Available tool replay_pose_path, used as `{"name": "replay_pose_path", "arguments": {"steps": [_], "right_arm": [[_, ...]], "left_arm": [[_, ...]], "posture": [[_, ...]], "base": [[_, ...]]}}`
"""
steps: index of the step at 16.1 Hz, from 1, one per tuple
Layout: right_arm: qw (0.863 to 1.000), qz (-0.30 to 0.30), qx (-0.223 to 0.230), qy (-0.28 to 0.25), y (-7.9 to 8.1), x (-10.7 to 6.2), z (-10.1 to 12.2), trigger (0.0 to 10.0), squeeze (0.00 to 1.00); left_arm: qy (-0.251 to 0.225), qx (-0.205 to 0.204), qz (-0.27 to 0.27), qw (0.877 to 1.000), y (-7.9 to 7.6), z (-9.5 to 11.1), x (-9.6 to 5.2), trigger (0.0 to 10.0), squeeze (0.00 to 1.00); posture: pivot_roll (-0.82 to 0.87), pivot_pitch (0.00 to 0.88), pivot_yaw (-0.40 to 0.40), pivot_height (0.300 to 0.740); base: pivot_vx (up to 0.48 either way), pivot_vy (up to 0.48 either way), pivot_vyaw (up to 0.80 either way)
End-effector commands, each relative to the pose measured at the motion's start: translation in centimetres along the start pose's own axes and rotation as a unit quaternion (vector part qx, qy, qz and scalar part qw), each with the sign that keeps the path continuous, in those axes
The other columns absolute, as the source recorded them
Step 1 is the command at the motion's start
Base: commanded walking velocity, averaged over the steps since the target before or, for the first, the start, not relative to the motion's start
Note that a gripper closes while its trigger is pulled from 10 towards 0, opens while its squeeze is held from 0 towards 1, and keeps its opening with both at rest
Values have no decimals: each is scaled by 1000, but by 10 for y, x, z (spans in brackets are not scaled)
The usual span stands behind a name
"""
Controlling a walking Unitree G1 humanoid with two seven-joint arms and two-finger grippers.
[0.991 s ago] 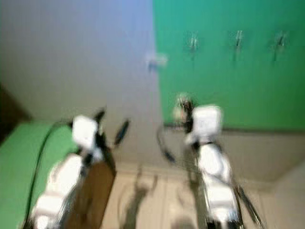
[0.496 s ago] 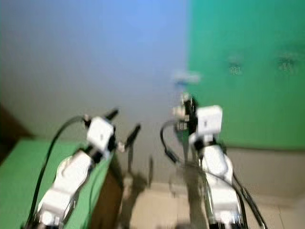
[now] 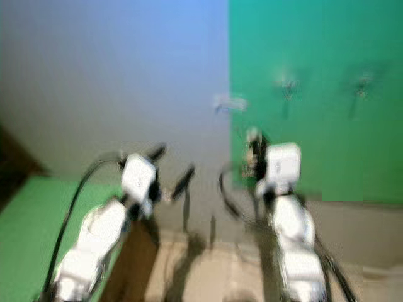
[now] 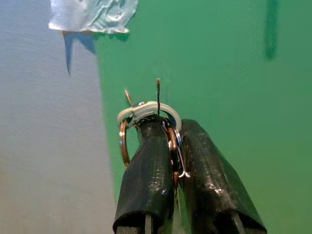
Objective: Hang keys on a hook
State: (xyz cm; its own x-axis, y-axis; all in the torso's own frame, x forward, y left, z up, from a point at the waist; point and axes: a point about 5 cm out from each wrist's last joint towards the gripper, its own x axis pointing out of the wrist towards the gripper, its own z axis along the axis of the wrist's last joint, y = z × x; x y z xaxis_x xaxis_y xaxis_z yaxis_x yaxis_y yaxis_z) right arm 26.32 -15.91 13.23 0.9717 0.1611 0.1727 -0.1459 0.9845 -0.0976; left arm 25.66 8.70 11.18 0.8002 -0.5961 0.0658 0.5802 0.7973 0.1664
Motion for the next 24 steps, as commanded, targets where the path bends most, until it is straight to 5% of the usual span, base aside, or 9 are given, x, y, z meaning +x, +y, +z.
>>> {"name": "replay_pose_path", "arguments": {"steps": [1,9,12,24], "right_arm": [[1000,3,-3,-7,-1,1,5,0,0],[999,29,-10,-15,7,6,17,0,0],[994,109,-23,-21,18,11,36,0,0],[987,112,-112,-26,9,37,72,0,0]], "left_arm": [[-1,-3,-2,1000,1,1,0,10000,0],[18,-7,22,1000,11,-6,-3,10000,0],[18,-11,18,1000,8,-8,-4,10000,0],[12,-14,18,1000,8,-10,-2,10000,0]], "posture": [[-264,32,148,720],[-263,39,146,720],[-266,42,143,720],[-269,21,135,720]], "base": [[255,-405,0],[185,-233,0],[0,0,0],[0,0,0]]}}
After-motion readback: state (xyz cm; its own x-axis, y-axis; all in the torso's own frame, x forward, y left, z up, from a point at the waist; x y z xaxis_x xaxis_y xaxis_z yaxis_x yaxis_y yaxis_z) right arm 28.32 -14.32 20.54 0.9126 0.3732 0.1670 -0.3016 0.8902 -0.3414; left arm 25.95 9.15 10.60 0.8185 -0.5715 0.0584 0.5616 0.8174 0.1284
